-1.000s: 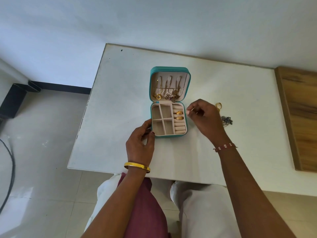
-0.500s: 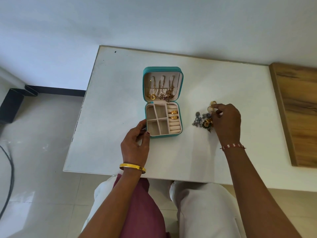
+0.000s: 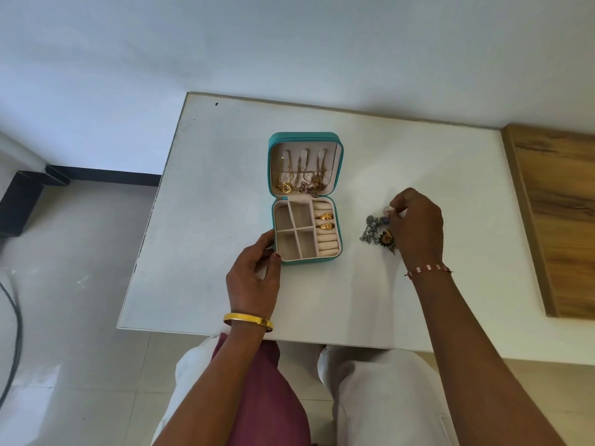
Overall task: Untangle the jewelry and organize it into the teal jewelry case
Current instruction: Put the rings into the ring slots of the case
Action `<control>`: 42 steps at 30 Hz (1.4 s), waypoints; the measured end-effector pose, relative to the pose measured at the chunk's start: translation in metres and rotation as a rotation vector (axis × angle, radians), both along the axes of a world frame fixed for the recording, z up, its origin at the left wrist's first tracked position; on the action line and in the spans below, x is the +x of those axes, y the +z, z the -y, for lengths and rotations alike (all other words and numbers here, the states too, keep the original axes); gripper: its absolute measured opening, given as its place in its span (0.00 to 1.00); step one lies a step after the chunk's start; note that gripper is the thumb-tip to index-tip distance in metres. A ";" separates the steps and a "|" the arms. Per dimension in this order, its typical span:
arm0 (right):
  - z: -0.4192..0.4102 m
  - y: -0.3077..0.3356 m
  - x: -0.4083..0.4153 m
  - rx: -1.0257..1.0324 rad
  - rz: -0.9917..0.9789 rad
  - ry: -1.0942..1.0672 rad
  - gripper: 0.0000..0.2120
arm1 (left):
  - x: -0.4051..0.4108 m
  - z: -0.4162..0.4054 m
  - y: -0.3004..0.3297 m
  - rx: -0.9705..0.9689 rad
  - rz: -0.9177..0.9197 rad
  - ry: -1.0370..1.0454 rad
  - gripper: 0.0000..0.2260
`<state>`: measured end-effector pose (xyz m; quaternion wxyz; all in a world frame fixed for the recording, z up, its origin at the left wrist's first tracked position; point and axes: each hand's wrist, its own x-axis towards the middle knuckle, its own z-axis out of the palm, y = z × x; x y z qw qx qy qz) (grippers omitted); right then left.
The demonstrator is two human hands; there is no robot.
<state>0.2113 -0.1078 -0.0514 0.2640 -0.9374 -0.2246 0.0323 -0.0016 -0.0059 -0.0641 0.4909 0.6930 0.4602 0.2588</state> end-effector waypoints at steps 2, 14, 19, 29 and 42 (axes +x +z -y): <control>0.000 0.000 -0.001 0.003 0.000 0.017 0.03 | 0.000 0.000 0.000 0.002 -0.005 -0.003 0.16; -0.011 0.029 -0.034 0.415 -0.331 -0.084 0.08 | 0.001 0.000 0.002 -0.020 0.001 -0.001 0.16; -0.020 0.034 -0.056 0.505 -0.628 -0.060 0.08 | 0.001 0.000 0.003 -0.010 0.005 -0.001 0.16; -0.022 0.020 -0.080 0.331 -0.103 0.272 0.09 | 0.000 0.000 0.001 -0.011 0.016 0.004 0.16; -0.025 0.008 -0.090 0.201 0.263 0.442 0.09 | 0.000 -0.001 -0.002 -0.022 0.024 0.009 0.16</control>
